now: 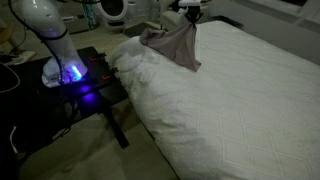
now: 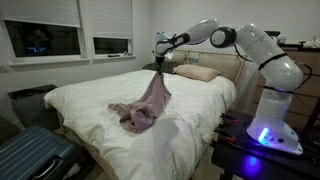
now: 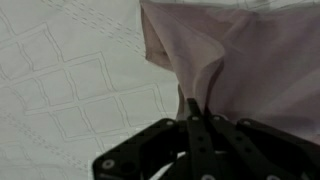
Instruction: Fold the shirt
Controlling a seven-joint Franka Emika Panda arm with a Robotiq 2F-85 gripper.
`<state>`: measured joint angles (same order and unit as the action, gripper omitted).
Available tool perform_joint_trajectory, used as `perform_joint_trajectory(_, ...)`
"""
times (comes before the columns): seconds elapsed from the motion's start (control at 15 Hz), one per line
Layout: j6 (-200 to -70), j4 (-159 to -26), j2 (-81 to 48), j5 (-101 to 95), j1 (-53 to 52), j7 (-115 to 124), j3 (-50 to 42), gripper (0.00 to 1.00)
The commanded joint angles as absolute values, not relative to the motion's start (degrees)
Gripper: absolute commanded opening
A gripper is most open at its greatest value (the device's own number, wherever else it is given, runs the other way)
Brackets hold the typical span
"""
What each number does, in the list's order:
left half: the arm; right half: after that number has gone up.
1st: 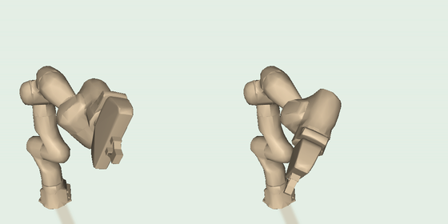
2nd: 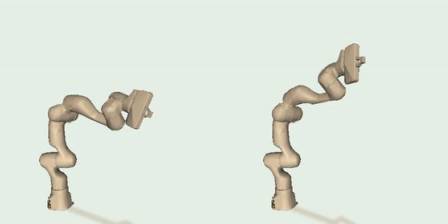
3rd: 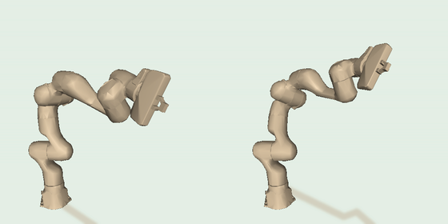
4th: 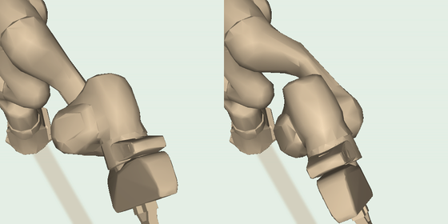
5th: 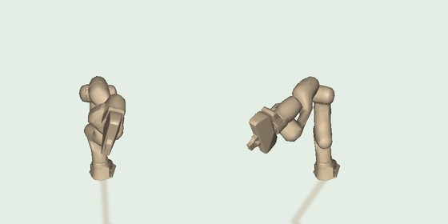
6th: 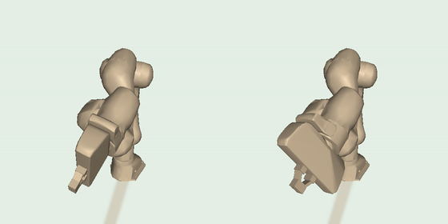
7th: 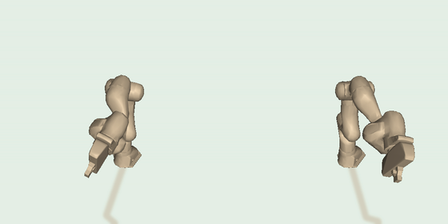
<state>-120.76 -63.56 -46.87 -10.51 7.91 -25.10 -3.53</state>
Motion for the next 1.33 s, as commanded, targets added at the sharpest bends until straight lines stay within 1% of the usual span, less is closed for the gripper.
perform_joint_trajectory(0.0,-113.73,-49.82,-54.86,-11.76,8.20,-23.45,-5.21,0.00)
perform_joint_trajectory(0.07,-112.53,-47.12,-56.60,-11.80,8.34,-23.27,-5.52,0.00)
perform_joint_trajectory(0.13,-111.26,-44.50,-58.25,-11.53,8.59,-23.20,-5.52,0.05)
perform_joint_trajectory(0.2,-110.16,-41.94,-59.81,-11.35,8.81,-23.48,-5.50,0.28)
perform_joint_trajectory(0.33,-107.68,-36.37,-63.00,-10.92,8.78,-24.34,-5.94,0.32)
perform_joint_trajectory(0.47,-106.19,-34.21,-64.01,-11.46,8.63,-24.95,-5.53,0.45)
perform_joint_trajectory(0.6,-103.39,-32.82,-64.17,-11.28,8.42,-27.35,-4.95,0.61)
perform_joint_trajectory(0.93,-102.92,-38.29,-61.38,-12.40,5.21,-35.00,-4.92,0.98)
perform_joint_trajectory(1.0,-103.28,-39.46,-61.27,-12.58,4.21,-34.74,-5.16,1.00)
perform_joint_trajectory(1.27,-103.99,-44.38,-60.87,-12.40,2.02,-31.70,-5.55,1.00)
